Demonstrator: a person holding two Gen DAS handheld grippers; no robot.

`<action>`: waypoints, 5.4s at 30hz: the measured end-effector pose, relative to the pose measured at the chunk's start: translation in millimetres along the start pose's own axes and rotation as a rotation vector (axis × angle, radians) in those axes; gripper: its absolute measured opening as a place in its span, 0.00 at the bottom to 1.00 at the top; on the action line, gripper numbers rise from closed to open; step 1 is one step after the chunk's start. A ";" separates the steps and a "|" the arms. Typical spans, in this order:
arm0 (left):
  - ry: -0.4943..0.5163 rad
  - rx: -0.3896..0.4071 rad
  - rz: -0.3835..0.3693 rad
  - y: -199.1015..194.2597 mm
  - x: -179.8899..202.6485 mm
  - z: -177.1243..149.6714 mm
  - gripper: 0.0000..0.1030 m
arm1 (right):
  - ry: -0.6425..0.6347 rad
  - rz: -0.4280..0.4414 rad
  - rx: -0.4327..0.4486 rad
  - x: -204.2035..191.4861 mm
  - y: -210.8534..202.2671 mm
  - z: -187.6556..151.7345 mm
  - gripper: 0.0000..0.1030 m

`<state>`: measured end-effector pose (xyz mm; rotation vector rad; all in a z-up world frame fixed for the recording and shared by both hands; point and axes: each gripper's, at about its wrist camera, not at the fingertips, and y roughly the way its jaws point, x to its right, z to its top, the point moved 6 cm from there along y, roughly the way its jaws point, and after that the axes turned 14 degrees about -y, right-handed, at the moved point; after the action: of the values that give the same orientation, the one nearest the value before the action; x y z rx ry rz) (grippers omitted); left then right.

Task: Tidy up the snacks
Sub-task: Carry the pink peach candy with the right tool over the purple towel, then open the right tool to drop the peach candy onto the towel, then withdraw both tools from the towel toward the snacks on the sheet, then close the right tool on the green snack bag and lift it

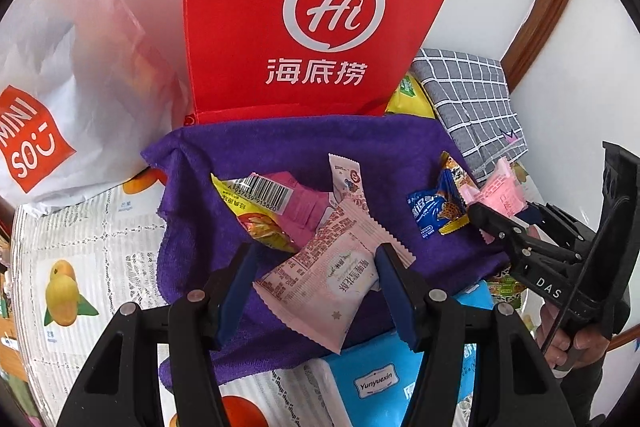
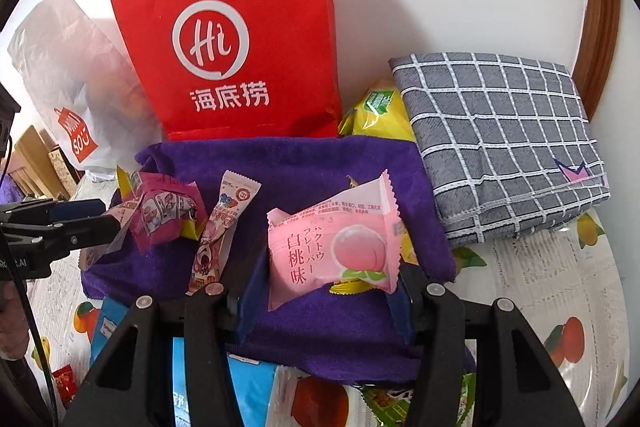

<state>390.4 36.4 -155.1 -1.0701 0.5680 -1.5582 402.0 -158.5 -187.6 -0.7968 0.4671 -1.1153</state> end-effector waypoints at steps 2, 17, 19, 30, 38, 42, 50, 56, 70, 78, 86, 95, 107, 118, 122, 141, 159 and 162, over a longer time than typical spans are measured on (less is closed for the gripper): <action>0.002 -0.003 0.002 3.1 1.3 0.1 0.58 | 0.001 0.006 -0.009 -0.3 4.4 -0.7 0.52; 0.002 -0.024 -0.004 27.0 9.6 5.5 0.58 | -0.039 0.031 -0.048 -5.7 32.4 -1.0 0.52; -0.002 -0.028 -0.003 30.0 9.4 5.5 0.58 | -0.038 0.029 -0.058 -5.0 36.6 -1.7 0.52; -0.020 -0.055 0.005 43.4 6.5 2.0 0.57 | -0.053 0.022 -0.081 -6.7 44.9 -4.4 0.53; -0.015 -0.067 -0.013 40.0 11.6 -0.6 0.62 | -0.064 0.026 -0.097 -6.7 46.2 -4.4 0.59; -0.023 -0.059 -0.023 34.8 14.6 -3.1 0.78 | -0.049 0.017 -0.111 -3.5 43.3 -5.3 0.62; -0.044 -0.015 -0.037 10.8 17.1 -7.3 0.83 | -0.008 -0.002 -0.072 0.9 15.1 -5.3 0.78; -0.019 0.022 -0.024 -16.2 22.4 -16.3 0.83 | -0.015 -0.055 -0.036 1.2 -24.3 -7.3 0.79; -0.012 0.116 0.006 -96.1 30.7 -68.2 0.83 | -0.003 -0.157 0.022 -4.2 -114.2 -40.2 0.79; -0.006 0.156 0.063 -121.5 30.0 -101.2 0.83 | 0.071 -0.124 -0.006 9.8 -141.9 -81.0 0.79; -0.030 0.171 0.087 -132.8 17.8 -135.6 0.83 | 0.099 -0.155 -0.030 27.1 -153.9 -125.9 0.79; -0.051 0.097 0.124 -106.4 3.3 -156.5 0.82 | 0.114 -0.117 -0.047 42.6 -131.3 -156.3 0.78; -0.118 0.064 0.115 -74.2 -12.7 -137.2 0.82 | 0.156 -0.031 -0.074 47.1 -56.6 -138.9 0.78; -0.157 0.053 0.127 -60.6 -31.4 -131.0 0.82 | 0.204 0.015 -0.077 39.0 -16.8 -127.4 0.77; -0.185 0.050 0.144 -61.1 -45.6 -135.7 0.82 | 0.188 0.020 -0.065 35.6 -21.0 -124.2 0.64; -0.241 0.025 0.197 -82.3 -97.9 -186.5 0.82 | 0.149 0.001 -0.037 3.7 -86.5 -151.0 0.60; -0.163 -0.004 0.113 -54.4 -66.1 -215.3 0.66 | 0.034 -0.001 -0.014 -33.7 -103.3 -179.4 0.60; -0.129 0.034 0.157 -51.1 -65.5 -213.8 0.66 | 0.001 -0.015 -0.018 -35.2 -94.3 -186.4 0.60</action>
<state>179.3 73.4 -236.8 -1.0666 0.5228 -1.3479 201.9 -207.4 -237.2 -0.8171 0.4734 -1.1262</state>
